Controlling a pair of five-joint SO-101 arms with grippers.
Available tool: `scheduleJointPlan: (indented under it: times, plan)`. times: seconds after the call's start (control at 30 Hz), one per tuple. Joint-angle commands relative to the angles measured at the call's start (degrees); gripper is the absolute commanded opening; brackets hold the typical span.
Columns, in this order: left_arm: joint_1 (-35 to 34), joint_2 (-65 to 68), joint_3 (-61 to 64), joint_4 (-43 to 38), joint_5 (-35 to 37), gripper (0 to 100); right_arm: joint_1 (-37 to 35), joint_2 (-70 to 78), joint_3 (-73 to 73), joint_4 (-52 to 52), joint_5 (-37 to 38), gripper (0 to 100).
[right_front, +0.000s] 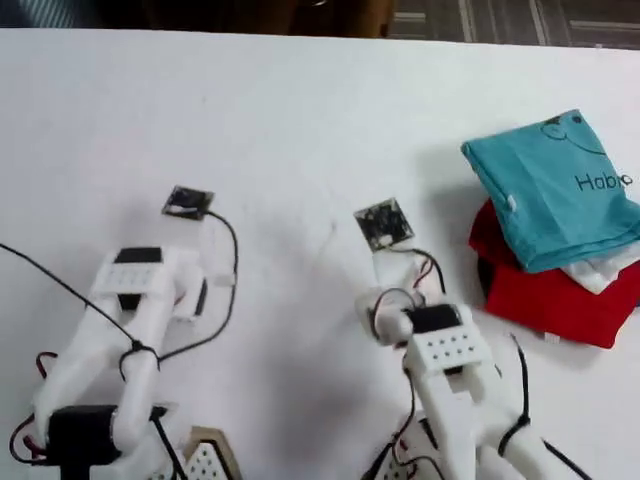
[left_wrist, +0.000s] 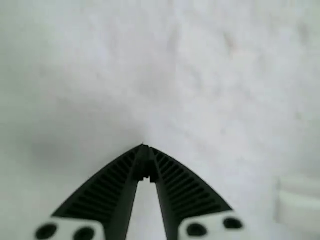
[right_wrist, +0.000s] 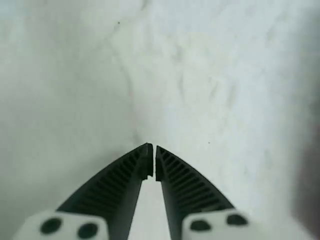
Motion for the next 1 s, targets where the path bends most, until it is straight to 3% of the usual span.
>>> scheduleJointPlan:
  times: [0.0, 0.23, 0.37, 0.5, 0.7, 0.97]
  plan:
    - [1.1, -1.6, 0.0, -0.2, 0.4, 3, -0.7, -3.6, 0.5, -3.8, 0.1, 1.8]
    - [1.4, -1.6, 3.8, -0.6, 0.2, 3, -5.4, 0.2, 0.4, -6.1, 0.0, 1.8]
    - [1.1, -1.6, 4.4, -1.3, 0.3, 3, -8.0, 3.5, 0.4, -12.8, 0.0, 1.8]
    - [1.4, -1.6, 6.2, -3.1, 0.4, 3, -8.0, 7.4, 0.4, -18.4, 0.0, 1.8]
    - [1.3, -1.9, 10.2, -12.4, 0.4, 3, -8.1, 15.1, 0.1, -24.8, 0.0, 1.8]
    - [1.3, -2.0, 10.2, -12.6, 0.4, 3, -8.0, 19.1, 0.4, -30.5, 0.0, 1.8]
